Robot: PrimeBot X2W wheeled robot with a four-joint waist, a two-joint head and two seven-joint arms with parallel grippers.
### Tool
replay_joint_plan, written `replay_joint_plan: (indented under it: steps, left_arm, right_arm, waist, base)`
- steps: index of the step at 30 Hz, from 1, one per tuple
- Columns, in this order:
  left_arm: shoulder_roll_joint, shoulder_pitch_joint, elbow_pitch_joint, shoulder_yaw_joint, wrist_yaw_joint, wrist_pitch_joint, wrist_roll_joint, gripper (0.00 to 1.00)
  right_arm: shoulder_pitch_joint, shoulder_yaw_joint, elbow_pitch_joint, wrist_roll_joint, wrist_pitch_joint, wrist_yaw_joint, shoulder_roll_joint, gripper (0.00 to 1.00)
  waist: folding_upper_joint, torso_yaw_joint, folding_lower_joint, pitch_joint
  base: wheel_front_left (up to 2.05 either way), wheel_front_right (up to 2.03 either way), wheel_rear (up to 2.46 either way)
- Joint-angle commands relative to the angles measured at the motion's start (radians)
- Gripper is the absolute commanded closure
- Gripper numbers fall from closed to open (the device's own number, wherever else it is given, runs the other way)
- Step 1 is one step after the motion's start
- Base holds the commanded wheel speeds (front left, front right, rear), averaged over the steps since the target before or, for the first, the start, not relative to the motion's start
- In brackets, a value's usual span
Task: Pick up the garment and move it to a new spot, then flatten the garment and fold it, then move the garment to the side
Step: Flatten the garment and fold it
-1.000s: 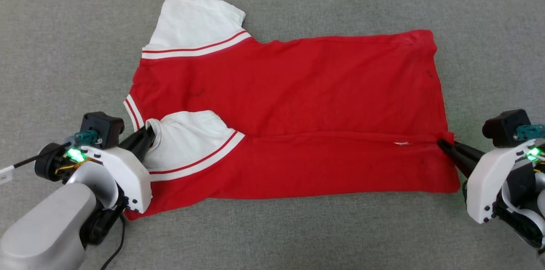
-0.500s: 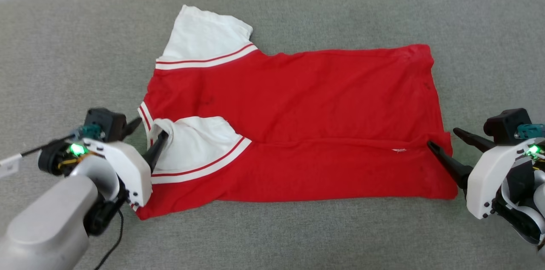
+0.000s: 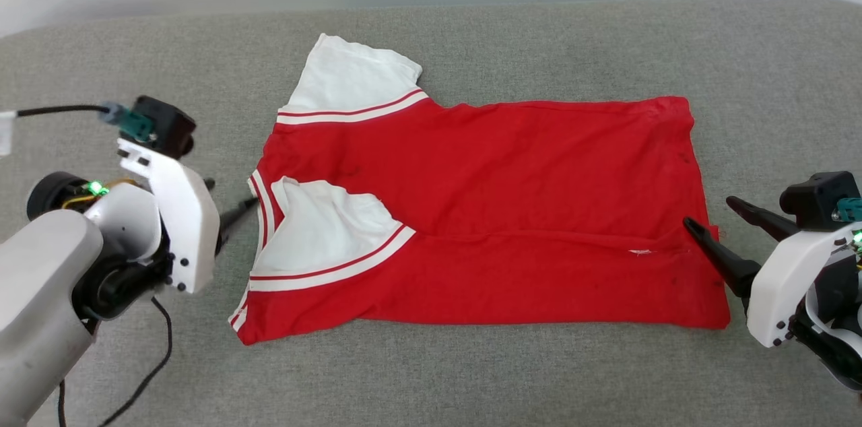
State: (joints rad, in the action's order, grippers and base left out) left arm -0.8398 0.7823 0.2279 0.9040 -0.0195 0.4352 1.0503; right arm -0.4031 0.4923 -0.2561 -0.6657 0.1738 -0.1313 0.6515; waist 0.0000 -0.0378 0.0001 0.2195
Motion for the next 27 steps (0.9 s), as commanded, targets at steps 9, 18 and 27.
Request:
replay_joint_plan:
  steps: [9, 18, 27]
  left_arm:
    - [-0.022, 0.0, -0.032, 0.06, 0.014, 0.308, 0.129, 0.0]
    - [0.03, -0.059, 0.082, 0.158, -0.007, 0.373, 0.102, 0.0]
    - [0.032, -0.048, 0.14, 0.17, -0.07, 0.359, 0.099, 1.0]
  right_arm:
    - [0.0, 0.005, 0.023, 0.011, 0.028, 0.001, -0.023, 0.0]
    - [-0.041, 0.029, 0.014, 0.011, 0.043, 0.001, -0.036, 0.0]
    - [-0.122, 0.062, 0.038, -0.015, 0.11, 0.001, 0.032, 0.0]
  waist:
    - [0.0, -0.016, -0.0001, 0.017]
    - [0.0, -0.048, -0.0001, 0.05]
    - [0.0, -0.045, -0.0001, 0.008]
  base:
    - [0.0, 0.0, 0.0]
    - [0.0, 0.0, 0.0]
    - [0.0, 0.0, 0.0]
